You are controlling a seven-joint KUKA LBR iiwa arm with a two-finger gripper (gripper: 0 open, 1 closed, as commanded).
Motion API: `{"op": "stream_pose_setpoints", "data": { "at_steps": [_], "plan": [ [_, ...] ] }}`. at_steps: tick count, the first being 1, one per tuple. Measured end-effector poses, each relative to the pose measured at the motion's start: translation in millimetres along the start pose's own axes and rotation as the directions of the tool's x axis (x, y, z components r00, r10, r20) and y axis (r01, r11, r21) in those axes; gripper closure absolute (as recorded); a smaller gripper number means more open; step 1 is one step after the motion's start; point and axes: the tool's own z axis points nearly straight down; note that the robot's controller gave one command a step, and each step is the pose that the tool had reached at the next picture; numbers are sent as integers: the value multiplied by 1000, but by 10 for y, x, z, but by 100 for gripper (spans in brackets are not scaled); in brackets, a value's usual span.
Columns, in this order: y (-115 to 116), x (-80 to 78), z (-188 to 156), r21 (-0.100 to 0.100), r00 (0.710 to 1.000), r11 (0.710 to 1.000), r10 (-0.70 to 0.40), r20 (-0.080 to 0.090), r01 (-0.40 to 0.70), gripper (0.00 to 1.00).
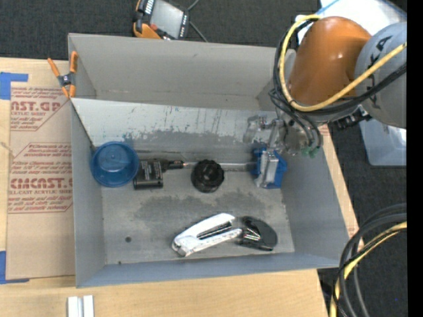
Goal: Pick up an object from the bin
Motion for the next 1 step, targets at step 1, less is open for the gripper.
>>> {"op": "stream_pose_setpoints", "data": {
  "at_steps": [1],
  "plan": [
    [0,0,0,0,1000,1000,0,0,0,0]
  ]
}}
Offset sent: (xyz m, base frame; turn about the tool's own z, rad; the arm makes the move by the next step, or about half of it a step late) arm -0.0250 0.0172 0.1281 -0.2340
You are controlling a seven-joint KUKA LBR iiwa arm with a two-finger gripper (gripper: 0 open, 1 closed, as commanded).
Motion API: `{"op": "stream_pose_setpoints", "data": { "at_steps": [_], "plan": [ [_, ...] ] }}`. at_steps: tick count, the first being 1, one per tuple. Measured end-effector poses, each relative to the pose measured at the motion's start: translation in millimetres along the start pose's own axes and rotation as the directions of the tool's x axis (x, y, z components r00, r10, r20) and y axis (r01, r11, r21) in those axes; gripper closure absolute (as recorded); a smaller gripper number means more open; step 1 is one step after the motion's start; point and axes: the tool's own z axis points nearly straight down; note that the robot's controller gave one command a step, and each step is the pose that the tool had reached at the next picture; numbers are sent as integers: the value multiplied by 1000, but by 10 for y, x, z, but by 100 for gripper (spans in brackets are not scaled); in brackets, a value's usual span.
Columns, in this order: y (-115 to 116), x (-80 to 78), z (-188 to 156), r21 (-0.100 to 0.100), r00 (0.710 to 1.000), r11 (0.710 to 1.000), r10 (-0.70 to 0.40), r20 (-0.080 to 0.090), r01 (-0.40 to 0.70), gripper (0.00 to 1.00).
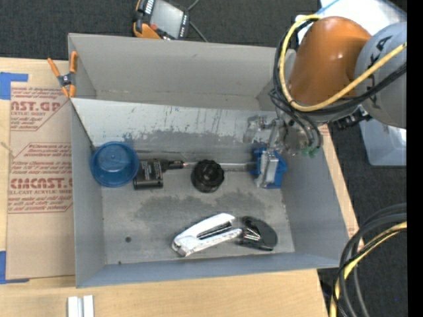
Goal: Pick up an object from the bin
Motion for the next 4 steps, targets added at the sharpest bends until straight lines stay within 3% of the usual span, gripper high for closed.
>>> {"op": "stream_pose_setpoints", "data": {
  "at_steps": [1,2,3,4],
  "plan": [
    [120,155,-819,0,988,988,-151,0,151,0],
    [250,287,-26,-1,997,997,-80,4,80,0],
    [328,278,-64,1,994,994,-108,9,108,0],
    [891,635,795,-2,980,980,-200,0,200,0]
  ]
}}
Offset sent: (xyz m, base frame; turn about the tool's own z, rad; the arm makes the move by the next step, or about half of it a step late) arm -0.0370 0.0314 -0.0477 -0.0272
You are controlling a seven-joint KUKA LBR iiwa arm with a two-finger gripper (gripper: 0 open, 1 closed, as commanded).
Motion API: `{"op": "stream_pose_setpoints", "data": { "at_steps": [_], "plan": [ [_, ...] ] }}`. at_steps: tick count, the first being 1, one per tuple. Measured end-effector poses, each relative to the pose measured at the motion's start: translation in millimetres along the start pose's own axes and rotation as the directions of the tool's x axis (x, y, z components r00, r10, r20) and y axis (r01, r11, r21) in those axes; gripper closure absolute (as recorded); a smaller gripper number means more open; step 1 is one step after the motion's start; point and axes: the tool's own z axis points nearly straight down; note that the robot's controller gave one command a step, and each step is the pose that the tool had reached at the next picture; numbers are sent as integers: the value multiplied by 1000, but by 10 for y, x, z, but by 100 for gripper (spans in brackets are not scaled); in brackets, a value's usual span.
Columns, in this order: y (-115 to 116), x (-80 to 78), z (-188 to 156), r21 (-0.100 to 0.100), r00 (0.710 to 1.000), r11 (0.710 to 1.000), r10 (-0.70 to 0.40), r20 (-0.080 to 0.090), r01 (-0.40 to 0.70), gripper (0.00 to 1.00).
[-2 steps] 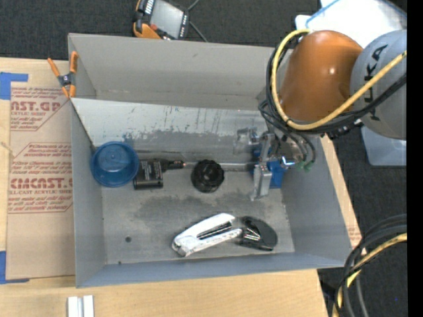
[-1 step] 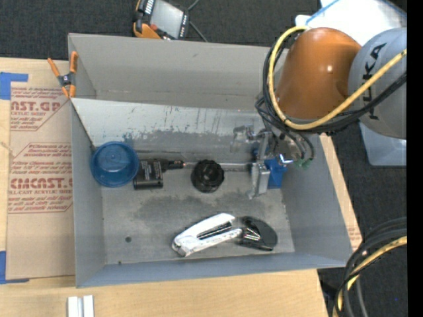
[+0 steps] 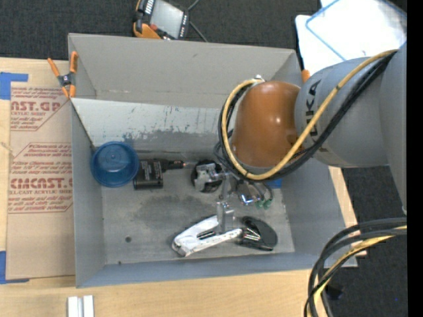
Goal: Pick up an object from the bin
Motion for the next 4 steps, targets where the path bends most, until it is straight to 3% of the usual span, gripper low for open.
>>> {"op": "stream_pose_setpoints", "data": {
  "at_steps": [1,2,3,4],
  "plan": [
    [424,-205,-98,3,997,997,72,25,-72,0],
    [418,6,454,-1,947,947,-320,-1,320,0],
    [334,35,539,1,994,994,-113,7,113,0],
    [361,-221,644,0,988,988,-154,-5,154,0]
  ]
}}
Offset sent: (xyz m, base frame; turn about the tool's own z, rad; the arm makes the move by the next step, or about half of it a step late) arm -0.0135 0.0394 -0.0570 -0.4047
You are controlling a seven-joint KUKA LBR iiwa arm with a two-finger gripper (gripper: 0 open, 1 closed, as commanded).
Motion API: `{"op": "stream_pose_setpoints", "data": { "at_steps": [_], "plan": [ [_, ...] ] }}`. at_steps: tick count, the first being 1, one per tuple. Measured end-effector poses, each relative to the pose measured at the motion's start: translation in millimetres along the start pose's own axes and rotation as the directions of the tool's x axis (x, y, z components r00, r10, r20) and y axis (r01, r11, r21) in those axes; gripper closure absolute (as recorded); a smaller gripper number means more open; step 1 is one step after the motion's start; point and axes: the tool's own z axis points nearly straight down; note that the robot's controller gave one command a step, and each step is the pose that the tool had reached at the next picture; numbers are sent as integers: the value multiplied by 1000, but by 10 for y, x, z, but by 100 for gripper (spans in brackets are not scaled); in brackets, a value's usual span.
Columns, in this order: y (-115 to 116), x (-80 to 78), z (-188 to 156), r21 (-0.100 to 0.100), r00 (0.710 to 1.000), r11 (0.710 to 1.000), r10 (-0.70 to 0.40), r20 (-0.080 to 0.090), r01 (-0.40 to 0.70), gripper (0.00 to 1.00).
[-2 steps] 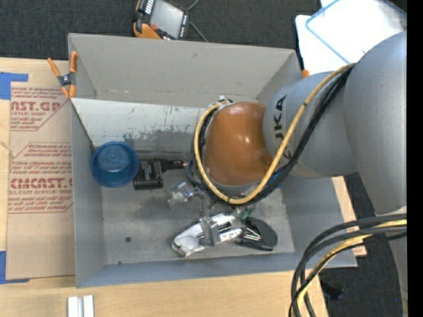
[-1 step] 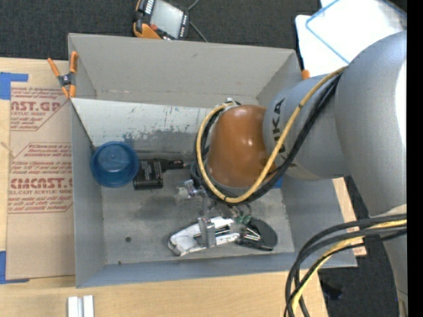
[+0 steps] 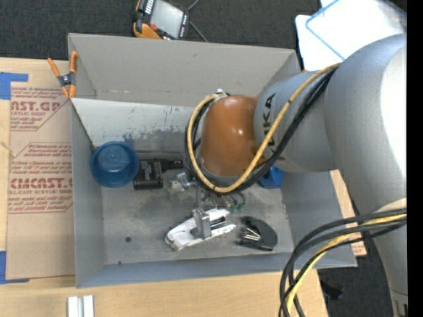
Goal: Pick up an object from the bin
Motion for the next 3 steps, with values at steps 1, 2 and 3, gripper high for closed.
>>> {"op": "stream_pose_setpoints", "data": {
  "at_steps": [1,2,3],
  "plan": [
    [220,-295,51,7,957,957,-289,-8,289,0],
    [226,-293,57,4,959,959,-283,0,283,100],
    [229,-297,55,5,959,959,-284,2,284,100]
  ]
}}
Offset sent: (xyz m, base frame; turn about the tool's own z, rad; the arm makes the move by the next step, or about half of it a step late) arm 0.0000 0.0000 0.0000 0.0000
